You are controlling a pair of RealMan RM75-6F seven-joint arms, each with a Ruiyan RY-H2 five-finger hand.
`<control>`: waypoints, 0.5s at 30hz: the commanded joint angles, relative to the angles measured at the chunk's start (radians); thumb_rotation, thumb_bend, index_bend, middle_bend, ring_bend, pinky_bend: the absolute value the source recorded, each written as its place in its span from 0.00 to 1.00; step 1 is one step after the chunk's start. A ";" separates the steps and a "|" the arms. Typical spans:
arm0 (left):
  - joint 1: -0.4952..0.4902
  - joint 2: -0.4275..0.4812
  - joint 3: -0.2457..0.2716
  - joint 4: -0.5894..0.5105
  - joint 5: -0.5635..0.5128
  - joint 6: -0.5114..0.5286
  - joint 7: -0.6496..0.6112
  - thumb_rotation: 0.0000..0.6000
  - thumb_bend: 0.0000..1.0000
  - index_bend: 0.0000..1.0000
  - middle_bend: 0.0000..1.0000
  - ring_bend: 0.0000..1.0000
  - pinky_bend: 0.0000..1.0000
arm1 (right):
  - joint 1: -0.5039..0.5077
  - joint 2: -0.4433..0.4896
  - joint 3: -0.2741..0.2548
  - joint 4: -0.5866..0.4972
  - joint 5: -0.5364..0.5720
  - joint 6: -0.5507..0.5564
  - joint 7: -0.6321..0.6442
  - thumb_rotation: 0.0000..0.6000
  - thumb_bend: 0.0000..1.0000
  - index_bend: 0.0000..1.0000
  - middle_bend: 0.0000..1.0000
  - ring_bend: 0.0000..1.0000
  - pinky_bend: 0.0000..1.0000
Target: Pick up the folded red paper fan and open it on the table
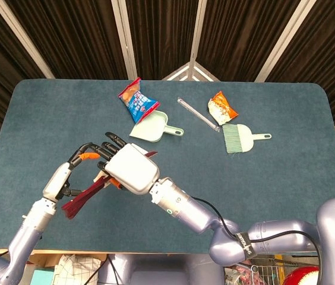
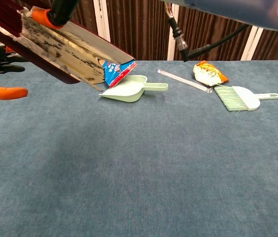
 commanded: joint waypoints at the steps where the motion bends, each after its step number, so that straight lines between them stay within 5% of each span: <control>1: -0.004 -0.019 -0.002 0.005 -0.008 0.008 0.011 1.00 0.33 0.34 0.02 0.00 0.00 | -0.002 0.006 -0.005 -0.006 -0.006 0.001 0.002 1.00 0.56 1.00 0.18 0.25 0.14; 5: -0.014 -0.034 -0.003 0.012 -0.023 -0.002 0.026 1.00 0.38 0.41 0.06 0.00 0.00 | -0.004 0.012 -0.008 -0.018 -0.010 0.003 0.009 1.00 0.57 1.00 0.18 0.25 0.14; 15: -0.044 -0.051 -0.022 0.007 -0.053 -0.028 0.026 1.00 0.38 0.40 0.06 0.00 0.00 | -0.008 0.029 -0.012 -0.045 -0.006 0.009 0.015 1.00 0.57 1.00 0.18 0.25 0.14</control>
